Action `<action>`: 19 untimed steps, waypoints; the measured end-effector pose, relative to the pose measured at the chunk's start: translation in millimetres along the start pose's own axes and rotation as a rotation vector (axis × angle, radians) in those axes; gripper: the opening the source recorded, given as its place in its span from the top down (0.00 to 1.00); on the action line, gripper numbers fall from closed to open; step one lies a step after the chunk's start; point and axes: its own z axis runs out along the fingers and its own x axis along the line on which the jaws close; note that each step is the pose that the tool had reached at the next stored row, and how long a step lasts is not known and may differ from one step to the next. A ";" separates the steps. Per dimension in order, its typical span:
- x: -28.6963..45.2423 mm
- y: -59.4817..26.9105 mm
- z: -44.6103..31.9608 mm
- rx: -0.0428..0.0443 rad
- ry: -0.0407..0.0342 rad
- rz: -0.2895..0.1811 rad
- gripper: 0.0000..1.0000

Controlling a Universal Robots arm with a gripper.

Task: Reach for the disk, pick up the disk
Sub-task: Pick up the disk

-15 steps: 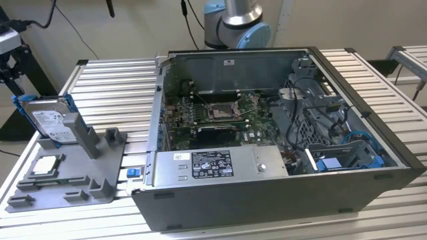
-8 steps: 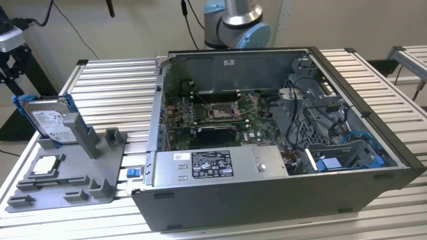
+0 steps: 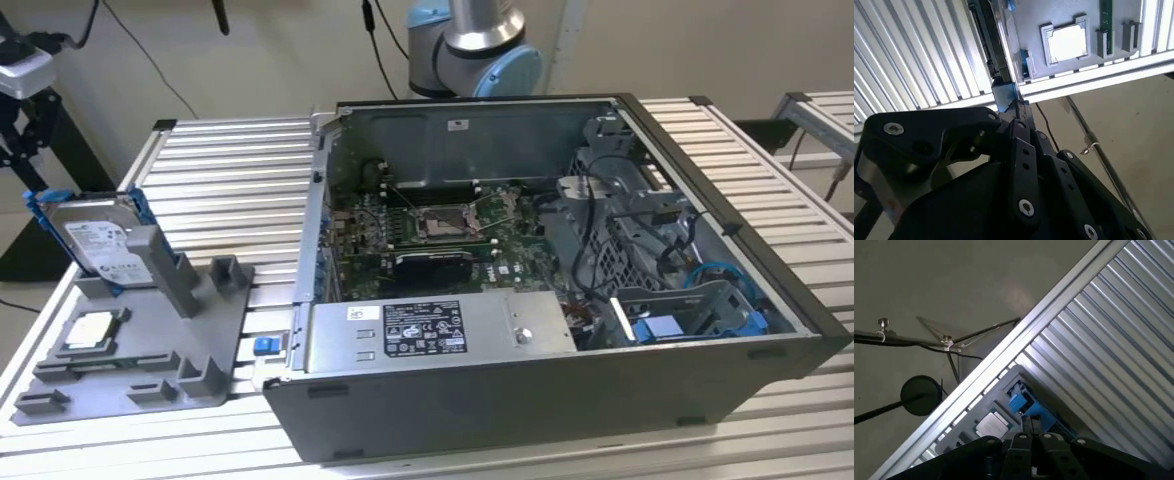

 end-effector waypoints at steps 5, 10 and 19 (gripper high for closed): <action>0.0 0.0 0.0 -0.0002 0.0031 -0.076 1.00; 0.0 0.0 0.0 -0.0003 0.0062 -0.154 1.00; 0.0 0.0 0.0 -0.0007 0.0119 -0.299 1.00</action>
